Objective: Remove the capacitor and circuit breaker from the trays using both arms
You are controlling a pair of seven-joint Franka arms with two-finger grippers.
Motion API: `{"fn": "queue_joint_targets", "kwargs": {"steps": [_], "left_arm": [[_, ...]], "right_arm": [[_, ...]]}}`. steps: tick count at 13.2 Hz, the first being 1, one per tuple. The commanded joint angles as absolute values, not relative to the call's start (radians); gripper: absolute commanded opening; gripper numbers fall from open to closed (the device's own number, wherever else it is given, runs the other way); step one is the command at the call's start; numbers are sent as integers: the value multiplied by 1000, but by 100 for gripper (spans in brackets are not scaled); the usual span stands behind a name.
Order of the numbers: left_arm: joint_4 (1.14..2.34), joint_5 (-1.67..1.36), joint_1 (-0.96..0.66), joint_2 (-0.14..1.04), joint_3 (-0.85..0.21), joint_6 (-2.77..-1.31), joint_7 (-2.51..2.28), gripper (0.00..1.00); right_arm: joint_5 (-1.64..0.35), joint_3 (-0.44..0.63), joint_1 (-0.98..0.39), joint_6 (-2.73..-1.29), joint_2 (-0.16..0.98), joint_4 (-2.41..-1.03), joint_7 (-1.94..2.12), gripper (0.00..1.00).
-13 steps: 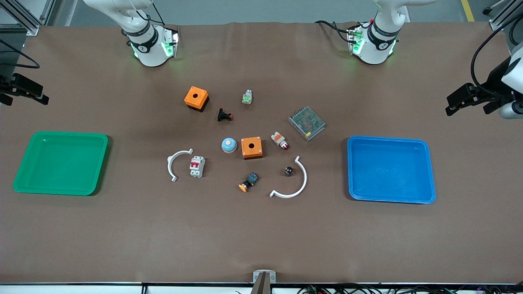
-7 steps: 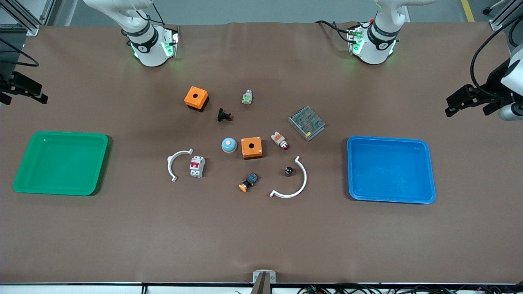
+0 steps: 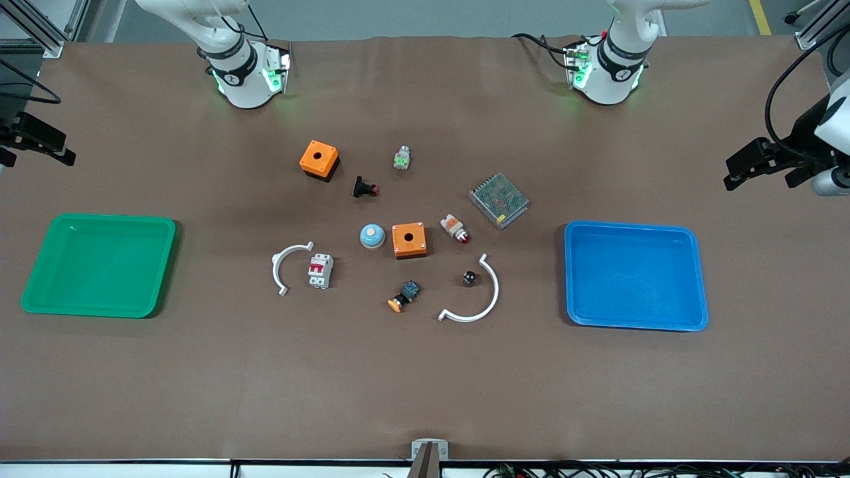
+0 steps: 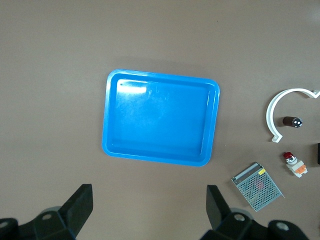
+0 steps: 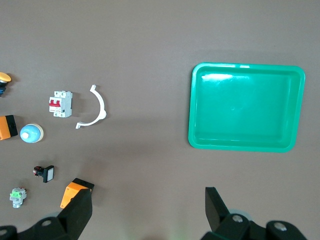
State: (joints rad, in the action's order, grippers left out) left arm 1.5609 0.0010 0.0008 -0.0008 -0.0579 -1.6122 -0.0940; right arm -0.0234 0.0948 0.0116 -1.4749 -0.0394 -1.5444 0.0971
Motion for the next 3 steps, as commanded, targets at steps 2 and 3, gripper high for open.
{"fn": "queue_joint_targets", "kwargs": {"steps": [2, 3], "left_arm": [[1542, -15, 3, 8, -58, -1617, -89, 100], [1542, -15, 5, 8, -58, -1617, -89, 100]], "right_arm": [[-31, 86, 18, -1476, -71, -1574, 71, 100], [-34, 86, 17, -1476, -71, -1574, 69, 100]]}}
